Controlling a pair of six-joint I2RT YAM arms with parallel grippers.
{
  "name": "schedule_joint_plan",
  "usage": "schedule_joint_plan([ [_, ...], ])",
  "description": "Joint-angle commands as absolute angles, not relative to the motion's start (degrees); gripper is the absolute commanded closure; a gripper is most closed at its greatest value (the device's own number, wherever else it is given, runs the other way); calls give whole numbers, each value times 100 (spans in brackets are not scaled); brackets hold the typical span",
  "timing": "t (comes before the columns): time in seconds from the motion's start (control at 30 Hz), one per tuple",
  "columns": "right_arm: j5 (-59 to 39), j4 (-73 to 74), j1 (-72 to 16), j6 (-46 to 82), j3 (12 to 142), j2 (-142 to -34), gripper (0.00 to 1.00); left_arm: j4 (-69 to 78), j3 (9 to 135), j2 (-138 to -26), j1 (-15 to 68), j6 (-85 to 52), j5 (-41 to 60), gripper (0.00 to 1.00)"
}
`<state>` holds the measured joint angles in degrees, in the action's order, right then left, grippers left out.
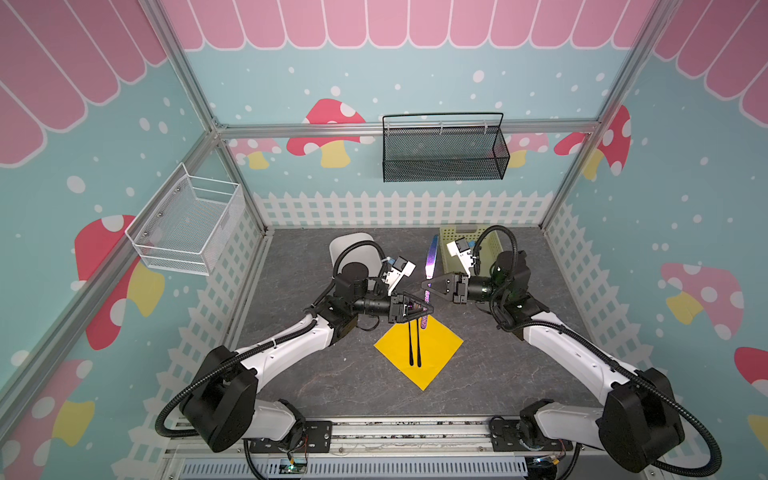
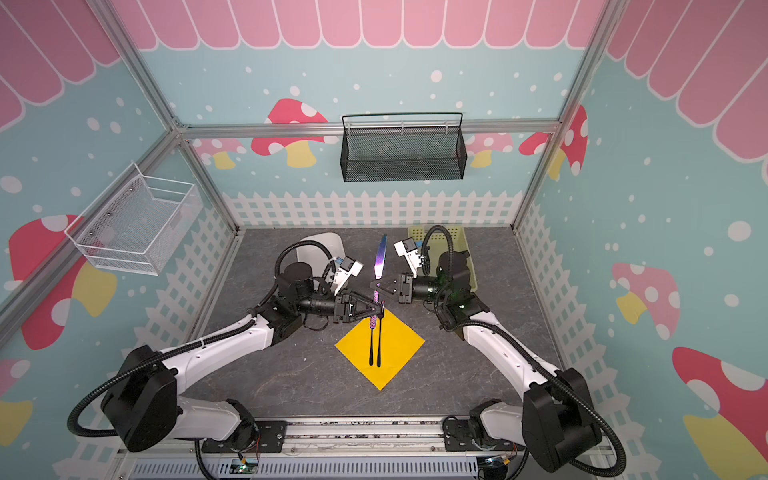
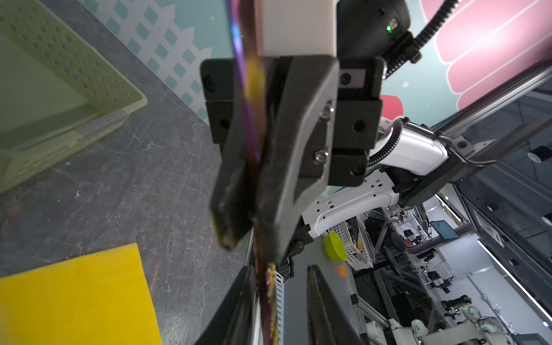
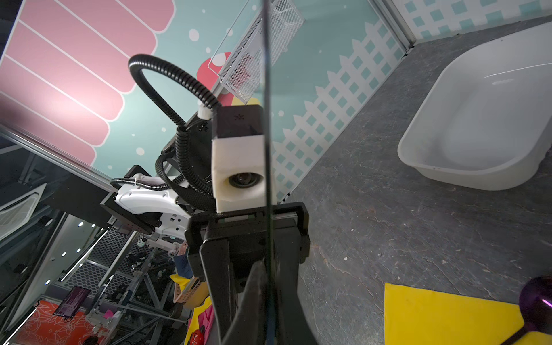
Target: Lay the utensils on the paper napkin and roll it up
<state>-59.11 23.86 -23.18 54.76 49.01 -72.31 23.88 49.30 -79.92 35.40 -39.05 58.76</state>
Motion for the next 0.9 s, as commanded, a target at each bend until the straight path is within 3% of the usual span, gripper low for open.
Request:
schedule_joint_plan([
  [0.0, -6027, 2651, -2285, 5621, 5107, -7076, 95, 3128, 4782, -7967, 3566, -4195, 6162, 74],
  [0.67, -5871, 2651, -2278, 5739, 5272, -6943, 94, 2011, 4960, -7873, 3560, -3420, 6407, 77],
  [0.87, -5829, 2433, -2285, 5650, 5233, -6960, 92, 1866, 5008, -7806, 3560, -3258, 6117, 92],
])
